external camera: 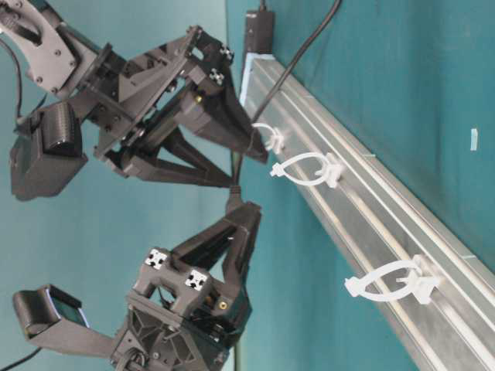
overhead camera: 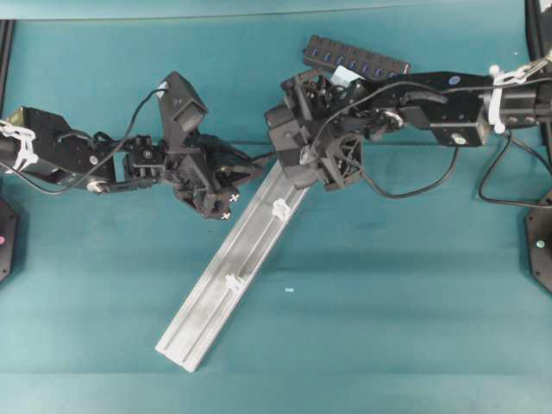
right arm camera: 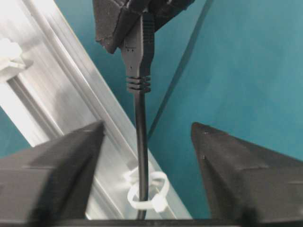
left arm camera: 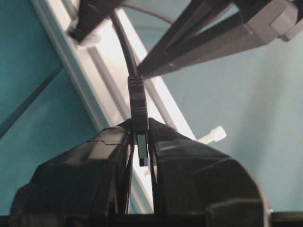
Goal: Pass the USB cable through three rings with both arms.
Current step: 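Grasp the plug with the left gripper and release the right gripper, then regrasp the cable near the plug with the right gripper, retract left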
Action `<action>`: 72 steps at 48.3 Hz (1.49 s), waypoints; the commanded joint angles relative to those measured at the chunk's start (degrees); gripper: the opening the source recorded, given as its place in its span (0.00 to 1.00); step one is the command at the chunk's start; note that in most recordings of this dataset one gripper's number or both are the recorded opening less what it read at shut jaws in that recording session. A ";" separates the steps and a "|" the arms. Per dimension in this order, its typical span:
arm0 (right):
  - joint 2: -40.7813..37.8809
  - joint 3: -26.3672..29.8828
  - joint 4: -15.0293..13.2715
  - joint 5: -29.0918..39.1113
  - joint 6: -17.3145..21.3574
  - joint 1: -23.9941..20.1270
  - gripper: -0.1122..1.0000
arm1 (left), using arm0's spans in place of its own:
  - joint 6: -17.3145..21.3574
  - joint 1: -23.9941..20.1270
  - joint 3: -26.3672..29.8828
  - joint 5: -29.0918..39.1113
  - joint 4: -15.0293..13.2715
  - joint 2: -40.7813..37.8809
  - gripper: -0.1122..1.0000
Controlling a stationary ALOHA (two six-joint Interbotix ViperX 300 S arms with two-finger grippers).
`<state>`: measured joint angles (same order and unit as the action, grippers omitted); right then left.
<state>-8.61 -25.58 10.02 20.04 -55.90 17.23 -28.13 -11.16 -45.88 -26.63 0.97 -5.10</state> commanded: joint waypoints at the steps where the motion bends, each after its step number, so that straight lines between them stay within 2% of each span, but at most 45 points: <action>1: -0.09 0.70 0.09 0.09 0.53 -1.14 0.65 | 0.00 0.44 0.44 -0.18 0.18 1.23 0.19; 9: -0.18 0.70 0.09 0.26 0.62 -1.93 0.25 | 0.00 0.44 0.53 -0.18 0.18 1.23 0.19; 12: -0.18 0.70 0.09 0.26 0.62 -1.93 0.16 | 0.00 0.44 0.44 -0.09 0.18 1.23 0.19; 27: -0.18 0.88 0.00 1.41 0.53 -1.58 0.16 | -0.09 0.44 0.53 -0.09 0.18 1.23 0.19; 39: -0.18 1.14 -3.87 3.34 0.35 -1.23 0.16 | -1.05 0.44 -0.44 -0.35 0.18 1.85 0.19; 43: -0.26 1.14 -4.39 3.96 0.35 -1.14 0.16 | -2.20 0.44 -0.79 -0.35 0.18 2.20 0.30; 52: -0.18 1.23 -4.57 5.19 0.09 -0.97 0.16 | -2.64 0.70 -1.76 -0.09 0.18 3.52 0.80; 56: -0.18 1.14 -4.57 5.63 -0.09 -0.88 0.16 | -2.64 0.79 -2.20 -0.09 0.18 5.10 0.95; 59: -0.18 1.14 -4.83 6.24 -0.18 -0.79 0.16 | -2.46 0.79 -2.64 -0.09 0.18 6.68 0.98; 64: -0.26 1.14 -6.42 7.91 -0.18 -0.62 0.16 | -2.64 0.88 -4.75 0.09 0.18 9.93 0.94; 68: -0.18 0.88 -8.53 9.23 -0.18 -0.62 0.16 | -3.43 1.14 -6.86 0.88 0.18 12.57 0.95; 72: -0.09 0.79 -9.49 10.02 -0.26 -0.62 0.16 | -5.10 1.14 -9.05 2.99 0.18 15.56 0.96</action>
<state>-8.88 -24.79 1.49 29.27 -55.99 16.61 -32.26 -10.28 -53.88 -24.79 0.97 7.38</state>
